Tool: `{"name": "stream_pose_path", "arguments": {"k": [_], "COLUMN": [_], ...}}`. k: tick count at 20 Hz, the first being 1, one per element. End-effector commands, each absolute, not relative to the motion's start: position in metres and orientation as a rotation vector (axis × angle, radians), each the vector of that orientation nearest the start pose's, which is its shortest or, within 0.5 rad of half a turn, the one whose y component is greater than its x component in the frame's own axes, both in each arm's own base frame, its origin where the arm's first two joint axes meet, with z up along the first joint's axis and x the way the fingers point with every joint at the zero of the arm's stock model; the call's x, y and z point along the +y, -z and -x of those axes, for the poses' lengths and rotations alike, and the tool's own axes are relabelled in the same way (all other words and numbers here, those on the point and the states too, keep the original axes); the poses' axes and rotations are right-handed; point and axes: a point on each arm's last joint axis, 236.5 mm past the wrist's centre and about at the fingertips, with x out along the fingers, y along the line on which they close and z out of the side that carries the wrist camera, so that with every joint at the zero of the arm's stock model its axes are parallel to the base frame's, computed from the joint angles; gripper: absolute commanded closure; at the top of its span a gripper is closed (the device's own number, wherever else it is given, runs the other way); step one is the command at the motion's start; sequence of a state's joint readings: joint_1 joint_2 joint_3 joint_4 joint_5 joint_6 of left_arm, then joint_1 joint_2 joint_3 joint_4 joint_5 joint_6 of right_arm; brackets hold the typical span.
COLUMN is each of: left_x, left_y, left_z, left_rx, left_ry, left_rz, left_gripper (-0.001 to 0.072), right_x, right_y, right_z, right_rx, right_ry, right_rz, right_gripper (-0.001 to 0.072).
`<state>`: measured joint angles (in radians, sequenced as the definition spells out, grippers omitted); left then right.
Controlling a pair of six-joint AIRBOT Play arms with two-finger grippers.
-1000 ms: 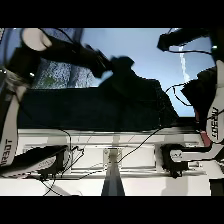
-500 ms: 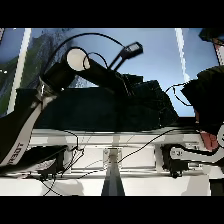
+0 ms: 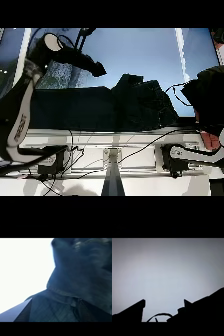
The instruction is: Fold the clothes and pants, and hang the long-sleeved shirts on hangers.
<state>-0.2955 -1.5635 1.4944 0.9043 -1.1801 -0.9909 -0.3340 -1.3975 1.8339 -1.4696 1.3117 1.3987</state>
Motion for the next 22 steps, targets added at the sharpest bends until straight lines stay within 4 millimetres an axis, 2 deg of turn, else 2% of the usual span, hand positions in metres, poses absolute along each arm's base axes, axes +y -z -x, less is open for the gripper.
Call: {"name": "stream_pose_path", "arguments": {"k": [1, 2, 4, 5, 7, 9, 11, 14, 16, 17, 18, 19, 22], "left_x": [-0.271, -0.286, -0.318, -0.329, -0.336, -0.334, -0.331, -0.322, -0.316, -0.312, -0.309, -0.306, -0.311], "left_y": [0.009, 0.017, 0.016, 0.016, 0.031, 0.045, 0.05, 0.052, 0.054, 0.059, 0.064, 0.07, 0.072], "left_z": [-0.411, -0.404, -0.387, -0.382, -0.373, -0.366, -0.367, -0.382, -0.384, -0.383, -0.379, -0.377, -0.375], "left_rx": [1.269, 1.31, 1.386, 1.406, 1.463, 1.503, 1.514, 1.434, 1.419, 1.43, 1.444, 1.459, 1.463], "left_ry": [0.919, 0.96, 1.063, 1.094, 1.082, 1.056, 1.028, 1.045, 1.057, 1.05, 1.045, 1.032, 1.024], "left_rz": [0.208, 0.298, 0.512, 0.576, 0.576, 0.521, 0.509, 0.464, 0.433, 0.406, 0.368, 0.334, 0.329], "left_gripper": [0.0072, 0.0075, 0.0174, 0.0191, 0.0191, 0.019, 0.0191, 0.0192, 0.0192, 0.0218, 0.0313, 0.0358, 0.0323], "right_x": [-0.133, -0.133, -0.133, -0.133, -0.133, -0.133, -0.133, -0.131, -0.131, -0.13, -0.129, -0.128, -0.126], "right_y": [-0.205, -0.204, -0.204, -0.205, -0.205, -0.205, -0.205, -0.205, -0.205, -0.205, -0.205, -0.205, -0.205], "right_z": [-0.45, -0.45, -0.45, -0.45, -0.45, -0.45, -0.45, -0.451, -0.451, -0.451, -0.451, -0.452, -0.452], "right_rx": [0.879, 0.881, 0.881, 0.88, 0.88, 0.88, 0.88, 0.878, 0.878, 0.878, 0.876, 0.875, 0.874], "right_ry": [0.159, 0.158, 0.159, 0.159, 0.159, 0.159, 0.156, 0.15, 0.149, 0.148, 0.143, 0.138, 0.133], "right_rz": [-0.055, -0.054, -0.054, -0.055, -0.055, -0.055, -0.056, -0.061, -0.062, -0.063, -0.067, -0.071, -0.075], "right_gripper": [0.0159, 0.0159, 0.0159, 0.0159, 0.0159, 0.0159, 0.0159, 0.0159, 0.0159, 0.0159, 0.016, 0.0159, 0.0159]}}
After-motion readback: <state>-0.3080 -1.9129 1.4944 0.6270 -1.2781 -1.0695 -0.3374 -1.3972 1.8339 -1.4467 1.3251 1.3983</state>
